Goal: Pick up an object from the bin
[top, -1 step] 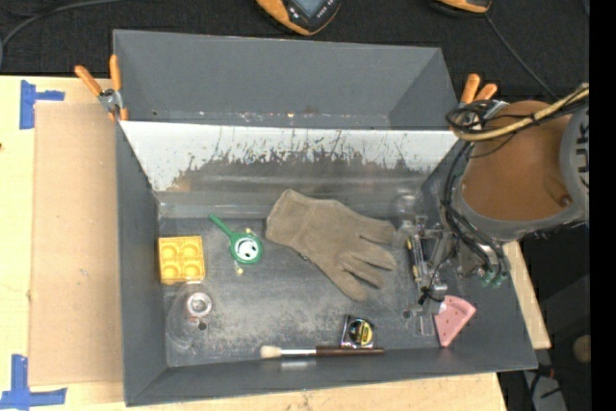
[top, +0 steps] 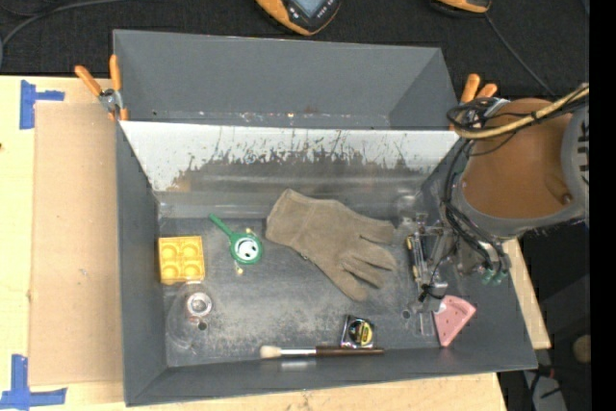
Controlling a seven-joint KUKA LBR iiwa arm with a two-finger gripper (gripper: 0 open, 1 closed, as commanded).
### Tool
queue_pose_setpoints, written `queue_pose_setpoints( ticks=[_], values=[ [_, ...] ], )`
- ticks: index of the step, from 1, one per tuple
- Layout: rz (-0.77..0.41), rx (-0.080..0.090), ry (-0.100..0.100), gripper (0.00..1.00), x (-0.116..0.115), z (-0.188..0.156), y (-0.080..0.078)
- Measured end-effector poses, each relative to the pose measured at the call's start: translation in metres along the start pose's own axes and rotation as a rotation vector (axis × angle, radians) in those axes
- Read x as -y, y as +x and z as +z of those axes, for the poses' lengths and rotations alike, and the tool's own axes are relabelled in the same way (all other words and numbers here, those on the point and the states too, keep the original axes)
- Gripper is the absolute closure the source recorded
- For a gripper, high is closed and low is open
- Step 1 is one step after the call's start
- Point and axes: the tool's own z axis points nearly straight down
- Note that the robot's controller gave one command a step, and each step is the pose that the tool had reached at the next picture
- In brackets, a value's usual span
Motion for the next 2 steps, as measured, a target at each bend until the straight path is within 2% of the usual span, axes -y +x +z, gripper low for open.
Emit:
queue_pose_setpoints(
  ticks=[1,2],
  values=[
    [0.463,-0.002,0.0,0.0,-0.055,0.09,-0.06],
    [0.07,0.006,0.0,0.0,-0.034,0.033,-0.084]
  ],
)
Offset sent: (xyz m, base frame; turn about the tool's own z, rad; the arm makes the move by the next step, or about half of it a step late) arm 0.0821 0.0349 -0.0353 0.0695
